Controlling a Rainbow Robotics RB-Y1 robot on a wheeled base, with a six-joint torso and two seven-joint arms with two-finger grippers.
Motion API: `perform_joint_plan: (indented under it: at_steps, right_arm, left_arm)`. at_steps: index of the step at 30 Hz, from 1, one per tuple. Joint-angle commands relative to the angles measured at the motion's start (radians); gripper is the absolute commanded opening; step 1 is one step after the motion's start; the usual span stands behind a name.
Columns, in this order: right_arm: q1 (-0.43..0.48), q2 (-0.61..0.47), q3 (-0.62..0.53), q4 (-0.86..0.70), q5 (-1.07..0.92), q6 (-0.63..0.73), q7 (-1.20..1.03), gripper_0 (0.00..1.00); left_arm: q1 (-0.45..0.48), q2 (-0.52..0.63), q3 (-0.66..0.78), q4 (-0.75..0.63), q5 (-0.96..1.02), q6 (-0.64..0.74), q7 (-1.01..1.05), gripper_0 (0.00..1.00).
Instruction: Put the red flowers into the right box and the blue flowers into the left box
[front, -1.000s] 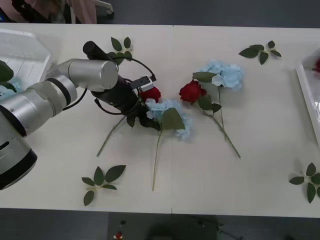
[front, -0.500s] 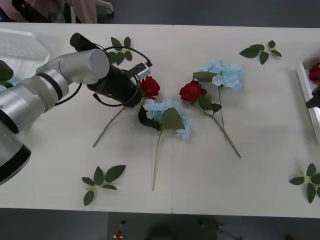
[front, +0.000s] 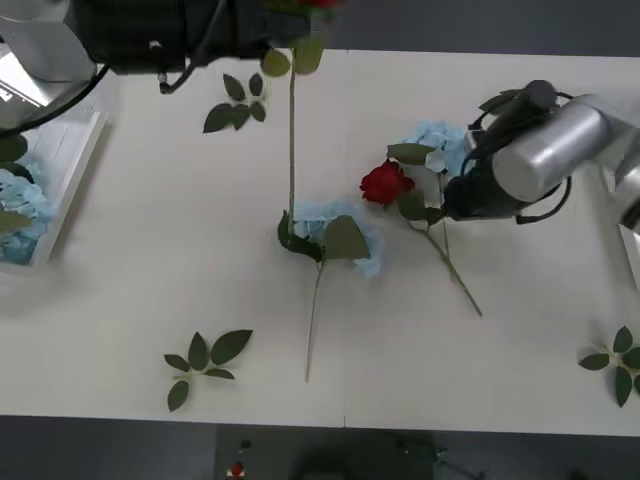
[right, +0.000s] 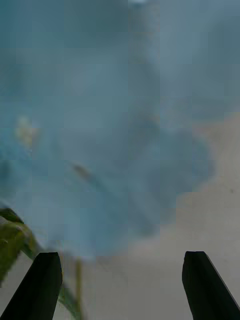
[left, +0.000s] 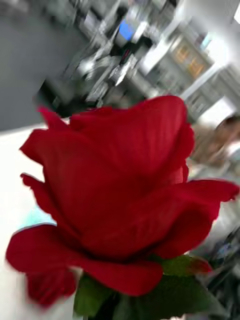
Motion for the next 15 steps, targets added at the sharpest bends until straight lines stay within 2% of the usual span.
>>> perform_joint_plan:
  at_steps: [1, 5, 11, 15]
  right_arm:
    - [-0.062, 0.128, -0.053, 0.143, 0.067, -0.033, -0.020, 0.70]
    - [-0.104, 0.227, -0.058, 0.293, 0.113, -0.110, -0.016, 0.70]
    - [-0.128, 0.295, -0.058, 0.451, 0.153, -0.208, 0.004, 0.69]
    - [-0.136, 0.299, -0.058, 0.468, 0.148, -0.208, 0.017, 0.68]
  left_arm:
    - [0.061, 0.009, 0.057, -0.198, 0.216, -0.193, 0.024, 0.00]
    - [0.119, -0.054, 0.060, -0.361, 0.119, -0.409, -0.008, 0.00]
    - [0.102, -0.129, 0.060, -0.356, -0.053, -0.472, -0.057, 0.00]
    - [0.093, -0.163, 0.060, -0.350, -0.064, -0.518, -0.057, 0.00]
